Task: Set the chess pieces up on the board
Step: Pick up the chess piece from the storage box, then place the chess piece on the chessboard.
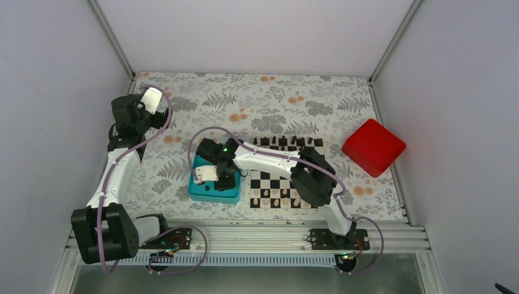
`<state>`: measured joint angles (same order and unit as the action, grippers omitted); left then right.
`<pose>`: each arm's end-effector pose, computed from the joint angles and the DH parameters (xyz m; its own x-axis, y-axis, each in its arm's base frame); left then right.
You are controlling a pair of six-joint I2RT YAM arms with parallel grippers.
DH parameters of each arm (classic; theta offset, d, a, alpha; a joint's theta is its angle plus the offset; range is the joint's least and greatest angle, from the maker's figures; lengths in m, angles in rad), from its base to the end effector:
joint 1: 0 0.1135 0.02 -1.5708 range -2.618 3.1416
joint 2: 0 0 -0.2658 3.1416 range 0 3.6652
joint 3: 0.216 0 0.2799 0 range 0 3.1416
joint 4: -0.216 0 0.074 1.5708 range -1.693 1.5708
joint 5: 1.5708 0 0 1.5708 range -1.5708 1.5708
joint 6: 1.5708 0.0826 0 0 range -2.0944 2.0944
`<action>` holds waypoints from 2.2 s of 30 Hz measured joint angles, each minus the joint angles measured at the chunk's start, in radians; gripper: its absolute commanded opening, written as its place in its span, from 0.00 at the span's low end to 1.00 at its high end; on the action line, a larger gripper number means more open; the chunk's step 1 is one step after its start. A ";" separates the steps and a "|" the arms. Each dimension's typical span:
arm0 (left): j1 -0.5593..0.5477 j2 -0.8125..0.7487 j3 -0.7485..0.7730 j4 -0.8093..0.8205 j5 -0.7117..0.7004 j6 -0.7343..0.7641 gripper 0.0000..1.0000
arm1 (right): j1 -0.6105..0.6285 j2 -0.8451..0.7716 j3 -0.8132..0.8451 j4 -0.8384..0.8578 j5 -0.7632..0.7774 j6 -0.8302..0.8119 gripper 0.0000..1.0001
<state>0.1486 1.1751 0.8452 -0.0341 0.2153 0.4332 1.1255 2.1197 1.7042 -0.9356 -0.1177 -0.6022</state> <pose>0.3391 0.0329 0.2719 -0.2974 0.3701 -0.8801 0.1957 0.9259 0.3232 0.1924 0.4257 0.1325 0.1675 -0.9551 -0.2445 -0.9858 -0.1654 -0.0290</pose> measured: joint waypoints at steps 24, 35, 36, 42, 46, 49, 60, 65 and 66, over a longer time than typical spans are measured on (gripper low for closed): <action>0.003 -0.016 0.000 -0.004 0.007 0.000 1.00 | 0.000 0.077 0.018 0.030 -0.002 -0.006 0.04; 0.006 -0.016 0.000 -0.005 0.006 0.000 1.00 | -0.069 -0.085 0.017 0.013 0.037 -0.005 0.04; 0.006 -0.016 0.000 -0.005 0.006 0.000 1.00 | -0.092 -0.116 0.015 0.013 0.042 -0.004 0.04; 0.006 -0.016 0.000 -0.005 0.006 0.000 1.00 | -0.306 -0.327 -0.074 0.014 0.069 0.002 0.04; 0.006 -0.015 0.000 -0.005 0.006 0.000 1.00 | -0.470 -0.443 -0.209 0.013 0.084 0.001 0.04; 0.006 -0.015 0.000 -0.005 0.006 0.000 1.00 | -0.574 -0.509 -0.314 0.006 0.090 -0.006 0.05; 0.006 -0.015 0.000 -0.006 0.006 0.000 1.00 | -0.849 -0.581 -0.556 0.025 0.093 -0.080 0.06; 0.006 -0.015 0.000 -0.008 0.006 0.000 1.00 | -0.907 -0.538 -0.560 0.070 0.084 -0.108 0.07; 0.006 -0.015 0.000 -0.008 0.006 0.000 1.00 | -0.912 -0.527 -0.560 0.078 0.082 -0.110 0.07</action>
<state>0.1551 1.1603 0.8452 -0.0418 0.2218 0.4332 0.2131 1.5929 1.1446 -0.8574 -0.0357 -0.7124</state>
